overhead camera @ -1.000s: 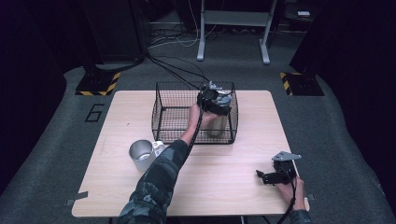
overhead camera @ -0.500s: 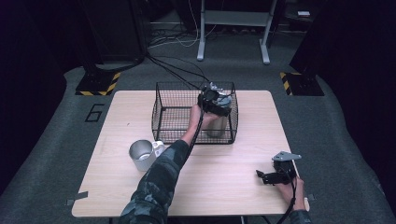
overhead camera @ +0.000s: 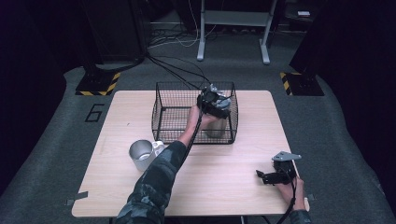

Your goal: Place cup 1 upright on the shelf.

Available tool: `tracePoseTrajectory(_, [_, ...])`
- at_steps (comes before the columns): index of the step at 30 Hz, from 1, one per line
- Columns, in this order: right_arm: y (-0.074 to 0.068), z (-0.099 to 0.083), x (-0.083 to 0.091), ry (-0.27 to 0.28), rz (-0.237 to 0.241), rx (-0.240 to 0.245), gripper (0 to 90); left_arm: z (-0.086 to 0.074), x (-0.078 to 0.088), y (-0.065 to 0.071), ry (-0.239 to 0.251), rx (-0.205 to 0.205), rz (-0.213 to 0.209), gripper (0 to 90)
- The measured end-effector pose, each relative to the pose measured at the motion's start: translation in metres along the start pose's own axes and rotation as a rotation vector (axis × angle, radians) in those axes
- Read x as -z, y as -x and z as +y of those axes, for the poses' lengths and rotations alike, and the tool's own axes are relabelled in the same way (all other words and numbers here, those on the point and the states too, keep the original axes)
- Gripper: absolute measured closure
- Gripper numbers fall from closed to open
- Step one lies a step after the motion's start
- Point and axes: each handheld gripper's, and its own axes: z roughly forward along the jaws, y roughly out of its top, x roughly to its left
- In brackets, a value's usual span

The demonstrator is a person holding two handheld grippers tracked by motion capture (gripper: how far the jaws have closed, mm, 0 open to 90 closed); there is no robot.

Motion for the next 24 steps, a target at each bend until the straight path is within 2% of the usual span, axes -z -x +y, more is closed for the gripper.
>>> tracePoseTrajectory(2, [0.000,0.000,0.000,0.000,0.000,0.000,2.4,0.000,0.001,0.002,-0.005,-0.016,0.004,3.0])
tracePoseTrajectory(8, [0.000,0.000,0.000,0.000,0.000,-0.001,2.4,-0.001,0.003,0.003,-0.004,-0.030,0.013,2.6])
tracePoseTrajectory(12, [0.000,0.000,0.000,0.000,0.000,0.000,2.4,-0.003,0.004,0.004,0.014,-0.022,0.014,1.9])
tracePoseTrajectory(20, [0.000,0.000,0.000,0.000,0.000,0.000,2.4,-0.001,0.023,0.005,0.049,-0.033,0.011,0.1])
tracePoseTrajectory(24, [0.000,0.000,0.000,0.005,-0.005,-0.001,2.4,-0.002,0.032,0.005,0.068,-0.025,0.009,0.0])
